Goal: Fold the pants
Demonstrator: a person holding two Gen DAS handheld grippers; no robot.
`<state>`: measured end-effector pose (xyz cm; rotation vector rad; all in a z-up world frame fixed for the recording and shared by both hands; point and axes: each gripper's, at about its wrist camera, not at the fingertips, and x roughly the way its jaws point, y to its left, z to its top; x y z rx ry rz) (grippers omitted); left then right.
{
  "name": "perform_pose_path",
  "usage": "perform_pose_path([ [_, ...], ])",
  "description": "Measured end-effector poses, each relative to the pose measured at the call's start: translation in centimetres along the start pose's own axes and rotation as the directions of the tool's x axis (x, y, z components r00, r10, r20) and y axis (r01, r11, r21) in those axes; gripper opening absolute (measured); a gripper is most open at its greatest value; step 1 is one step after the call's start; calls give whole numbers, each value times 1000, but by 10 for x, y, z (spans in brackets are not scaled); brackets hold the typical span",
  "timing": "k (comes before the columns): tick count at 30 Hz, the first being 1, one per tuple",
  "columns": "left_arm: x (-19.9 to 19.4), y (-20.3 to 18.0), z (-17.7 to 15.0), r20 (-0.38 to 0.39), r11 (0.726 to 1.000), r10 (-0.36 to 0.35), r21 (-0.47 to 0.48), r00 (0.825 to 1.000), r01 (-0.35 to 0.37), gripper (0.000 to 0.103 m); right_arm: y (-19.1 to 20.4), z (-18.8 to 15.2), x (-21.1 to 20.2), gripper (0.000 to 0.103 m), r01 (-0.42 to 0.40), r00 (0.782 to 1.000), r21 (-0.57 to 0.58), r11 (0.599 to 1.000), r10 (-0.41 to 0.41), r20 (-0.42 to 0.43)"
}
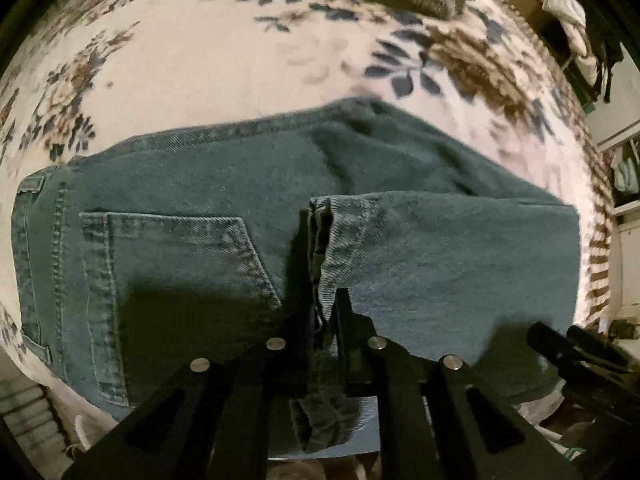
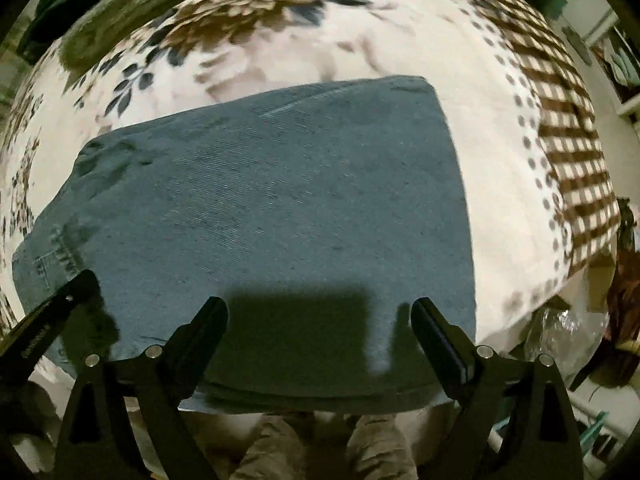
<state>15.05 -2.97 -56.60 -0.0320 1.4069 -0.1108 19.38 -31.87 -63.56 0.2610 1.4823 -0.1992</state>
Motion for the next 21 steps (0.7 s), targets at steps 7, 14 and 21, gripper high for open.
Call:
perform_pose_path([
  [7,7,5,1,-56,991,129,-34,990,-131,61,34,9,1,102,43,999,-60,997,-41,35],
  [14,-29,21,-3,-21,985,158,-64,987,-159,67,67,12,-16,102,53,997,-75,996,-49,55],
  [21,-72,38,0,25,982,150,-120,988,-146,67,85,1,-57,102,35,997,-91,995,-29,71],
])
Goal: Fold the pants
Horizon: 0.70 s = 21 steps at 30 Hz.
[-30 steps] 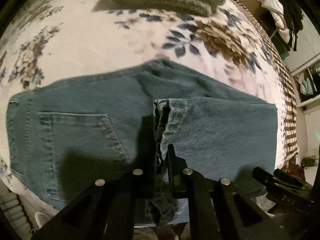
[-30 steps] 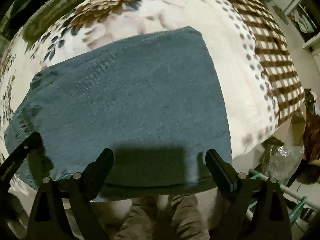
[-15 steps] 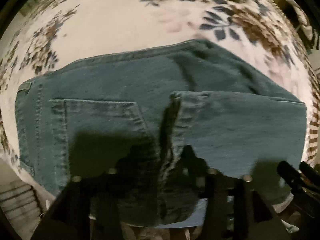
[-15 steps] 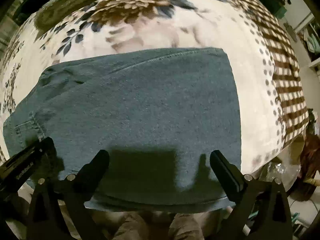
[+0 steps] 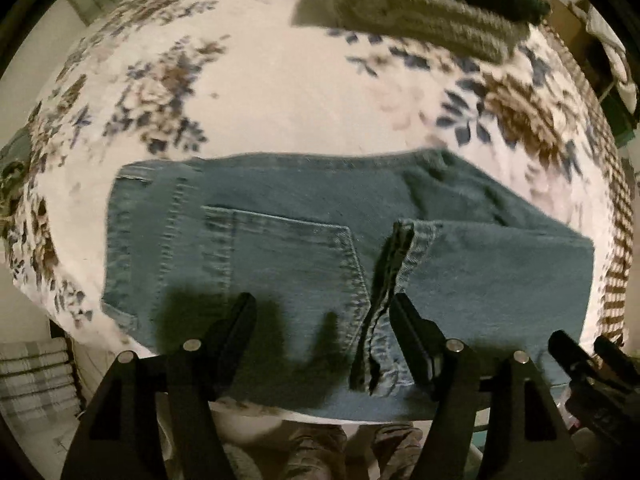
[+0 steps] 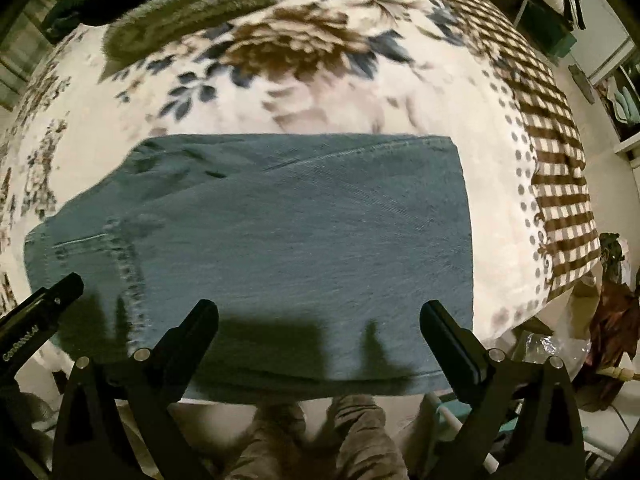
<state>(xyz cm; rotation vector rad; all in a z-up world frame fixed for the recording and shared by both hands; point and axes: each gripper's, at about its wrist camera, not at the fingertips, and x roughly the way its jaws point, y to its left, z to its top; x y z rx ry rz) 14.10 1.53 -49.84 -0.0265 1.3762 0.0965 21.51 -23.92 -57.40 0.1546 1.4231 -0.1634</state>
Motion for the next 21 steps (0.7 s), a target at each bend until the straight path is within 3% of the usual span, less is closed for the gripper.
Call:
perform_pose_path([
  [6,-32,38,0,49,990,-61,-125,997,67,67,16,-9,-29,102,-27,999,-24,999,28,25],
  [8,-35,68,-3,65,965,-106,-233,992,118,67,27,-7,-32,102,-55,998,-35,998,56,22],
  [11,-26,119,-12,82,902,-147,-397,986,168,67,42,-3,-28,102,-76,997,-56,995,77,13],
  [14,0,173,-28,89,797,-202,-564,975,216,67,59,1,-16,102,-98,995,-73,992,97,-15],
  [17,41,227,-58,117,594,-280,-759,953,267,67,74,4,-1,102,-109,993,-84,990,105,-51],
  [19,67,247,-76,127,476,-333,-833,935,282,65,82,6,9,102,-113,992,-86,990,107,-73],
  [21,81,258,-89,142,398,-352,-872,925,286,65,88,7,18,102,-107,991,-90,990,99,-92],
])
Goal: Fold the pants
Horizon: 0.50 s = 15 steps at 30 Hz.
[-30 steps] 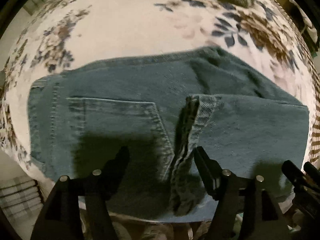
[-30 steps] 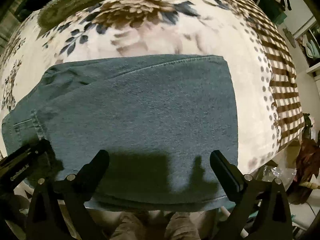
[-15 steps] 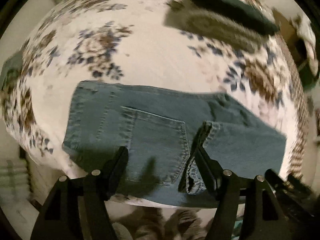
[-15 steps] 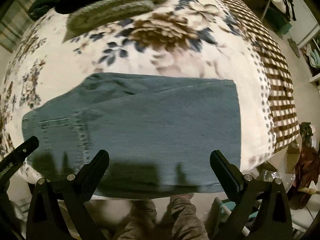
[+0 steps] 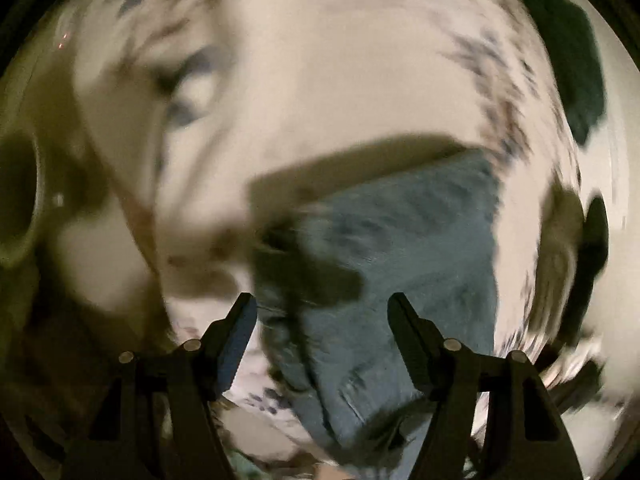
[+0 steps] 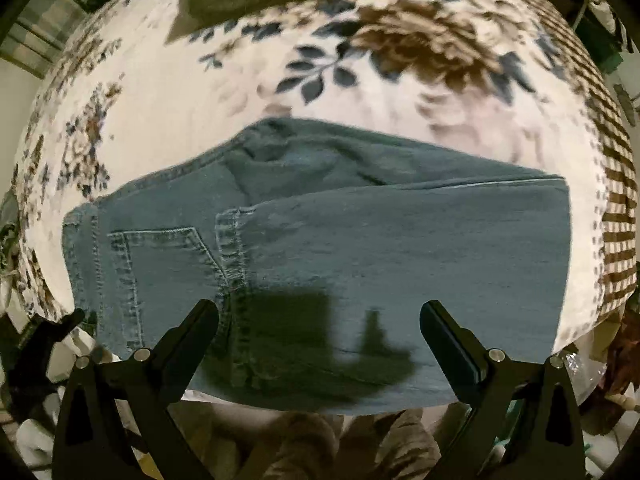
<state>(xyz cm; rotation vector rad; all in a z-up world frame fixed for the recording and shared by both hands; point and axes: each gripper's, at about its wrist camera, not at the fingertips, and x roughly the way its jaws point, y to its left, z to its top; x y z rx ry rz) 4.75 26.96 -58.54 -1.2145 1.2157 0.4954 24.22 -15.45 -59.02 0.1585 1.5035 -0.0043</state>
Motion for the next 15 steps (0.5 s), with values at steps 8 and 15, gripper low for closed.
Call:
perform_pose_path([
  [8,-4,-9,12,117,996,-30,85,993,20,35,19,-6,35,102,18,997,-27,999,-20,-77],
  [15,-44,-17,-10,166,990,-55,140,985,31,17,28,-12,49,102,27,994,-34,999,-31,-108],
])
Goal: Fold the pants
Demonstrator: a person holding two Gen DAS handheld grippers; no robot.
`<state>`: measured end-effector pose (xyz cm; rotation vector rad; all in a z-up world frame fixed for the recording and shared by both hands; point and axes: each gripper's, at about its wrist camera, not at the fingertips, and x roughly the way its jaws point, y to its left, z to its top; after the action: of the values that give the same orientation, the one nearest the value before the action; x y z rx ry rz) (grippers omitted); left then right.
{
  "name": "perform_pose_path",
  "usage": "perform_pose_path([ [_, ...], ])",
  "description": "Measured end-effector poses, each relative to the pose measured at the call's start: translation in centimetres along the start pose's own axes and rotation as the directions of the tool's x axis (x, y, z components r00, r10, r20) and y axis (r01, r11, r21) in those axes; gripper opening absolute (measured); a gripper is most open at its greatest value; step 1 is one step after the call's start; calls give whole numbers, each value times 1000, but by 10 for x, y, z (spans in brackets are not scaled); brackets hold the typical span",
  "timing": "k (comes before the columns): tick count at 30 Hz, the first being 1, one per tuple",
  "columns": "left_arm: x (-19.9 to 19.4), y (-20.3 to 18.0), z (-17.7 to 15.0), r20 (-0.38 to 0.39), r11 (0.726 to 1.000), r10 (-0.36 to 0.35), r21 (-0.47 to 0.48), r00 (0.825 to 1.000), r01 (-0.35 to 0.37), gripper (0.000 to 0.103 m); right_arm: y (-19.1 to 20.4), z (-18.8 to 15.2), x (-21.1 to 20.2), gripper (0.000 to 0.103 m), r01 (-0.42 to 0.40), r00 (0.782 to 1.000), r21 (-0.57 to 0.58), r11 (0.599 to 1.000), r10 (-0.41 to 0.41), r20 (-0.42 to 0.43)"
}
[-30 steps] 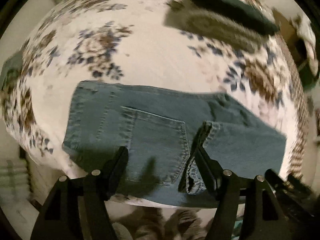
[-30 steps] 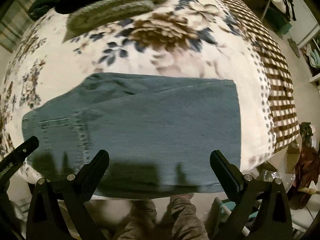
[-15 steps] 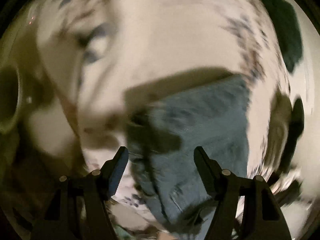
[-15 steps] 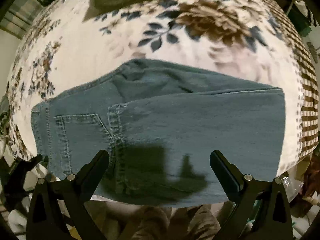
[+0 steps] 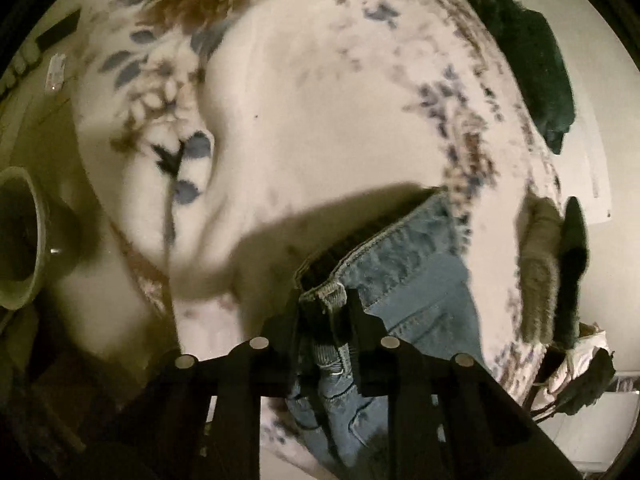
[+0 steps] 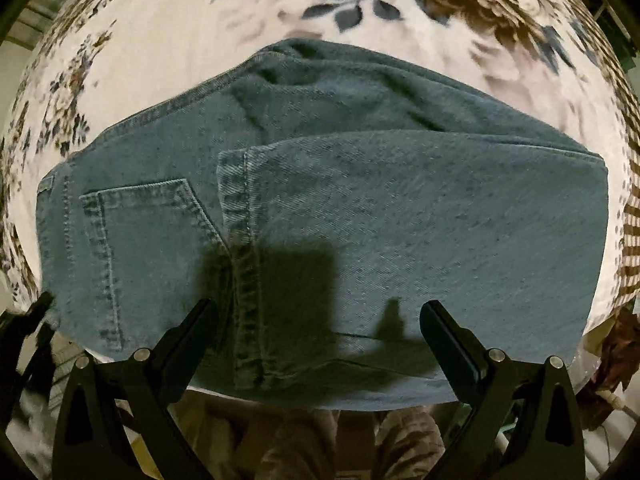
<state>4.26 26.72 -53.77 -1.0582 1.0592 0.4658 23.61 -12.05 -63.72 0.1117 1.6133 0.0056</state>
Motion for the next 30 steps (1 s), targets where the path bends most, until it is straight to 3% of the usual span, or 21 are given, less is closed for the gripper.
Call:
perform_pose_path([
  [6,14,22,2,-49,999,-21,-36,999,19,20,2,1,6,102,-7,1000,8,1000,7,-13],
  [9,31,42,9,-113,992,-62,-113,992,50,35,-2,2,5,102,-17,1000,11,1000,18,-14],
  [12,33,54,7,-104,975,-146,-182,984,125,49,-4,3,5,102,-26,999,12,1000,26,-18],
  [14,36,55,1,-104,972,-170,-182,980,149,52,-10,1,7,102,-27,999,21,999,27,-23],
  [18,46,54,-9,-104,976,-165,-159,981,147,56,-21,-4,13,102,-32,999,51,998,34,-32],
  [21,53,45,-8,-95,986,-116,-134,989,103,58,-30,-9,18,102,-32,999,67,997,35,-34],
  [23,54,34,-9,-84,994,-73,-92,994,65,58,-36,-11,19,102,-31,999,75,997,33,-29],
  [24,52,28,-10,-70,997,-58,-63,996,53,49,-40,-12,19,102,-29,999,78,997,32,-26],
  [25,49,24,-12,-49,999,-44,-32,998,43,28,-43,-13,18,102,-26,999,82,996,28,-20],
  [30,25,1,-25,45,997,-21,80,999,17,21,-66,-17,14,102,-25,1000,119,993,25,2],
])
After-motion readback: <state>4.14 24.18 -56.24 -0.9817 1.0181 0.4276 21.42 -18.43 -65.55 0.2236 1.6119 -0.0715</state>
